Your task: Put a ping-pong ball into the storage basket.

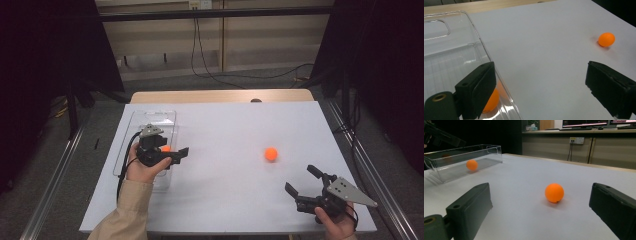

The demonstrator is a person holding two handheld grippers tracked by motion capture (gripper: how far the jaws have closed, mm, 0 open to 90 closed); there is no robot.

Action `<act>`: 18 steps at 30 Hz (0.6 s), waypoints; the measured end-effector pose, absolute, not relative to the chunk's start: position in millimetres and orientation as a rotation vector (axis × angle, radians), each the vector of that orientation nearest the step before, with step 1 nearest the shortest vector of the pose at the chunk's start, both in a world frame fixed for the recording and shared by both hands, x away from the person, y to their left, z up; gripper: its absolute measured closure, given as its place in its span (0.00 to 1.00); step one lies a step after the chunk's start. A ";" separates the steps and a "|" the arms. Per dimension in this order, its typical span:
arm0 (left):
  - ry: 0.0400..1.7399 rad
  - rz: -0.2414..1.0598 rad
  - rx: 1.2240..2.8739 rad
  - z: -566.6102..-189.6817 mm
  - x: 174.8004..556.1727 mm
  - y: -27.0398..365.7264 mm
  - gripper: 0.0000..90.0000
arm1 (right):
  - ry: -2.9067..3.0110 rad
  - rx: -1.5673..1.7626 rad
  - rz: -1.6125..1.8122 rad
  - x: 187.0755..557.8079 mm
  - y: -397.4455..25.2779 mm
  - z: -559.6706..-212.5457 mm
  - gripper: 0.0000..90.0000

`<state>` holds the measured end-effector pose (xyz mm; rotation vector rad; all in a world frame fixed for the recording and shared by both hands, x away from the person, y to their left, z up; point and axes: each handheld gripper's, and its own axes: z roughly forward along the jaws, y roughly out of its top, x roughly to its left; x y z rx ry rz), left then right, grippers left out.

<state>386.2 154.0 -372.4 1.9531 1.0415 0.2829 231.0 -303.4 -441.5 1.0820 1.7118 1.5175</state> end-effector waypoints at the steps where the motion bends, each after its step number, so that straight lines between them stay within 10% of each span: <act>1: 1.042 0.283 1.953 -372.4 386.2 154.0 0.11 | 1.712 1.082 1.518 231.0 -303.4 -441.5 0.04; 18: 1.004 0.259 1.972 -375.3 383.9 139.7 0.10 | 1.717 1.081 1.514 231.6 -303.5 -441.9 0.04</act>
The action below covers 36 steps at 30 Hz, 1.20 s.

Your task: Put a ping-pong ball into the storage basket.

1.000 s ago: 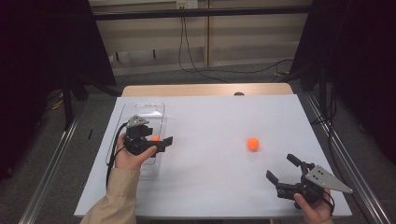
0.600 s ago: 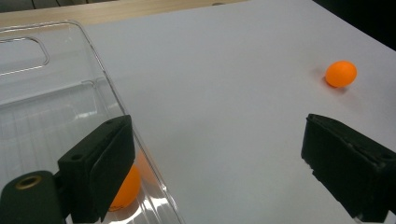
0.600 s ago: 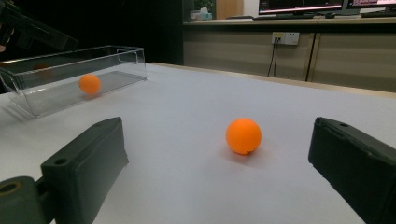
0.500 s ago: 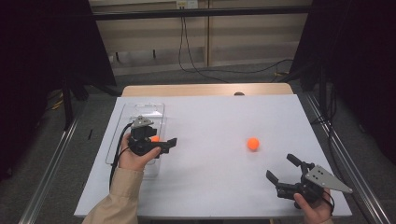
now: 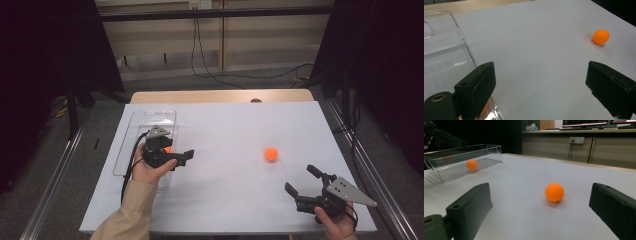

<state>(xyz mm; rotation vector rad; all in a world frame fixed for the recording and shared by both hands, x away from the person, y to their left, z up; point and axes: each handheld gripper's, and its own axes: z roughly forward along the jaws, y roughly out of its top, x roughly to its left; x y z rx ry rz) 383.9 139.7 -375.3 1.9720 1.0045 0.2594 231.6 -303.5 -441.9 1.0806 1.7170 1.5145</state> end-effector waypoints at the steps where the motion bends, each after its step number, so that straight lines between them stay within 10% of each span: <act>1: 1.007 0.258 1.971 -375.6 383.6 138.4 0.10 | 1.716 1.081 1.515 231.6 -303.5 -441.9 0.04; 36: 0.921 0.207 2.013 -382.7 378.1 105.8 0.08 | 1.717 1.086 1.520 232.4 -302.3 -442.3 0.04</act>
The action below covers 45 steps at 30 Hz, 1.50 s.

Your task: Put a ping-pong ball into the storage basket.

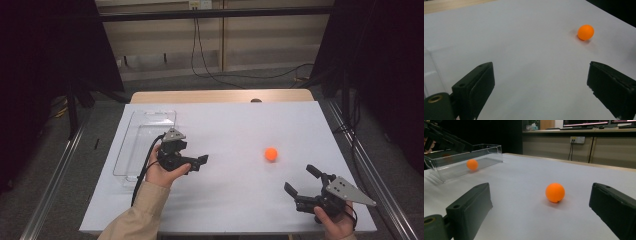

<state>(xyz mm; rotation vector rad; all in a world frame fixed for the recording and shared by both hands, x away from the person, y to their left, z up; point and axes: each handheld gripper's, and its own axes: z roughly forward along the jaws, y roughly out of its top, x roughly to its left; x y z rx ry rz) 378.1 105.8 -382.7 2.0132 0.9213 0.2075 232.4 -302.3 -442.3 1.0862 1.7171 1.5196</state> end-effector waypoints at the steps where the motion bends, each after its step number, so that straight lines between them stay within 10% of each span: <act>1: 0.920 0.206 2.012 -383.0 377.8 104.8 0.08 | 1.715 1.088 1.521 232.5 -302.2 -442.3 0.04; 45: 0.848 0.210 2.028 -395.6 371.0 74.2 0.06 | 1.719 1.083 1.521 232.7 -303.2 -442.1 0.04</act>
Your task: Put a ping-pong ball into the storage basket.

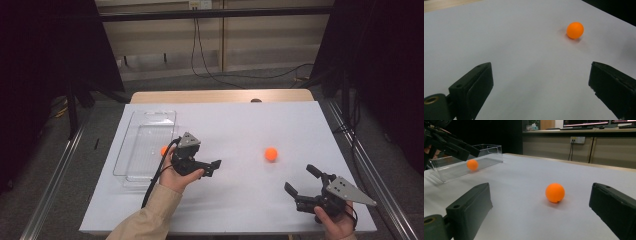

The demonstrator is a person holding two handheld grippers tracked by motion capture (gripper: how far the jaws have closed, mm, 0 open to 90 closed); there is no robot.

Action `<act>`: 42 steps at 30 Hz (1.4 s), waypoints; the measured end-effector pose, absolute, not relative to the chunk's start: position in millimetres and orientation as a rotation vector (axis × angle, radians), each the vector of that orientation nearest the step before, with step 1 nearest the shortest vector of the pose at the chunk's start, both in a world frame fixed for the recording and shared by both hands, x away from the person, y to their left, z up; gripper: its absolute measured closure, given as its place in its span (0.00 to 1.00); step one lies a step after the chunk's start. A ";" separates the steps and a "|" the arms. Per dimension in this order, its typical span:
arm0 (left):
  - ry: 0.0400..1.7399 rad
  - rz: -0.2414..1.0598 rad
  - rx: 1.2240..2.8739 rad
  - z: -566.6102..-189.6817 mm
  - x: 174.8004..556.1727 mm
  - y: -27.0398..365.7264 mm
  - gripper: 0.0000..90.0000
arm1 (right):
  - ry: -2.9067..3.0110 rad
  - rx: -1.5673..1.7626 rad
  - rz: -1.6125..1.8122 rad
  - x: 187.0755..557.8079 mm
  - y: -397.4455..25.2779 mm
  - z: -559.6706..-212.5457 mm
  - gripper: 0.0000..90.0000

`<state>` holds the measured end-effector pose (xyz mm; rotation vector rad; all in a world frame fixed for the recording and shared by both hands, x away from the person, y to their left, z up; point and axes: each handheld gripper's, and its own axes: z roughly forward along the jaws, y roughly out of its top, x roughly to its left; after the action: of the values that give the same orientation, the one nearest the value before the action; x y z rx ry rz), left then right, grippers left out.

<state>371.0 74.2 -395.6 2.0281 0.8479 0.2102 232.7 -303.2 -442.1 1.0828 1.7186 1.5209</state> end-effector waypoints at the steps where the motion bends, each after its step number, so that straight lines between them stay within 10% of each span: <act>1: 0.843 0.211 2.029 -396.3 370.7 72.8 0.06 | 1.718 1.085 1.521 232.8 -303.2 -442.2 0.04; 42: 0.756 0.210 2.042 -408.3 365.4 44.0 0.06 | 1.721 1.083 1.520 232.9 -302.9 -442.1 0.04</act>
<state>365.4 44.0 -408.3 2.0421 0.7560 0.2096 232.9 -302.9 -442.1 1.0829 1.7209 1.5200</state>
